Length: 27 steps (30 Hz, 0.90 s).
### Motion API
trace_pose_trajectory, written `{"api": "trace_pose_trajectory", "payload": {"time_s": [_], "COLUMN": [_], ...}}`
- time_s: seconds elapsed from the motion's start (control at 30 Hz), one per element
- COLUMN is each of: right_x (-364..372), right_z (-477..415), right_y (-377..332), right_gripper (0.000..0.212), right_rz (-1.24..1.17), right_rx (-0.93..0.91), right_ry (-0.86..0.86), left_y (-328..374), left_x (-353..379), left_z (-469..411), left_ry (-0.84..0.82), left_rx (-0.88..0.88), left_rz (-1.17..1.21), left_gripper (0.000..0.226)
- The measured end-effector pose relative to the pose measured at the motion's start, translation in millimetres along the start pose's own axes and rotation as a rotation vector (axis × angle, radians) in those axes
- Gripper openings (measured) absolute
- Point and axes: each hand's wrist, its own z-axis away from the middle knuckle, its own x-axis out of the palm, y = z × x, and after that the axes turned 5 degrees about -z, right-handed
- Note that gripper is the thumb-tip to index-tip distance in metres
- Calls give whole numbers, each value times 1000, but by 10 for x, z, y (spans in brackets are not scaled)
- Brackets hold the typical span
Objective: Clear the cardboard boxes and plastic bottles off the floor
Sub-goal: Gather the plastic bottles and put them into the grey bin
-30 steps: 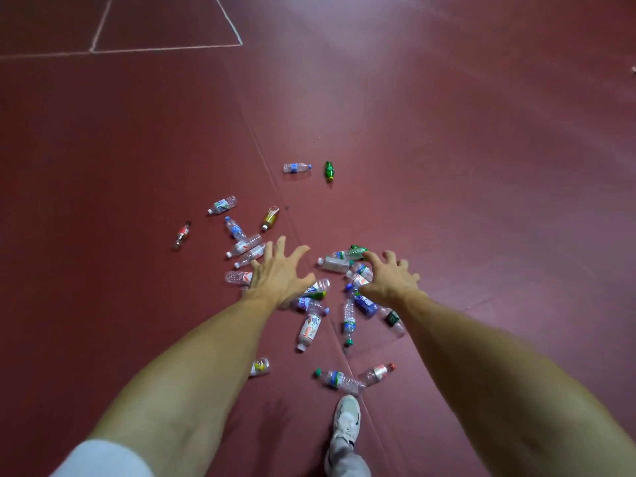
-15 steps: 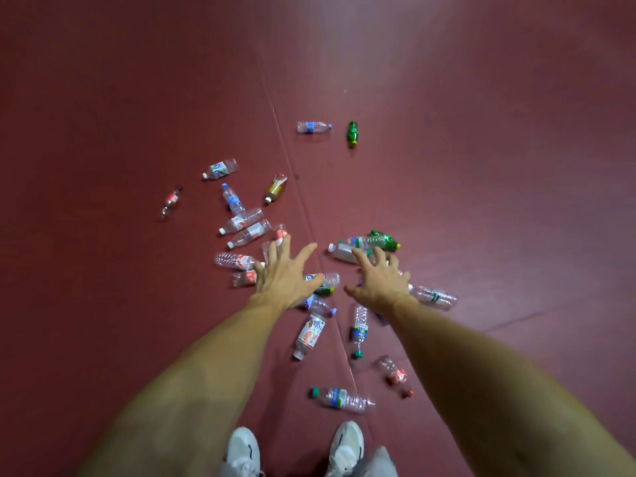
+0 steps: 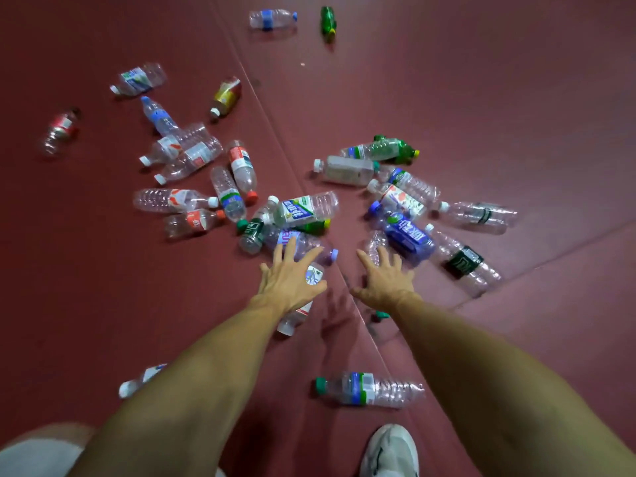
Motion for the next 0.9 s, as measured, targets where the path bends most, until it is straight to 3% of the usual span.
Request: {"api": "trace_pose_trajectory", "payload": {"time_s": [0.2,0.53,0.9], "right_x": [684,982,1033], "right_z": [-634,-983,-1047], "right_y": [289,540,441], "right_gripper": [96,105,88], "right_rz": [-104,-254,-180], "right_rx": [-4,22,23], "right_ry": [27,66,66], "left_y": [-145,-226,-304], "left_x": [798,1150,1178], "left_z": [-477,-780,-796], "left_ry": [-71,-135,-123], "left_rx": [8,-83,-78], "left_rz": [-36,-87,-45], "left_gripper": [85,95,96]}}
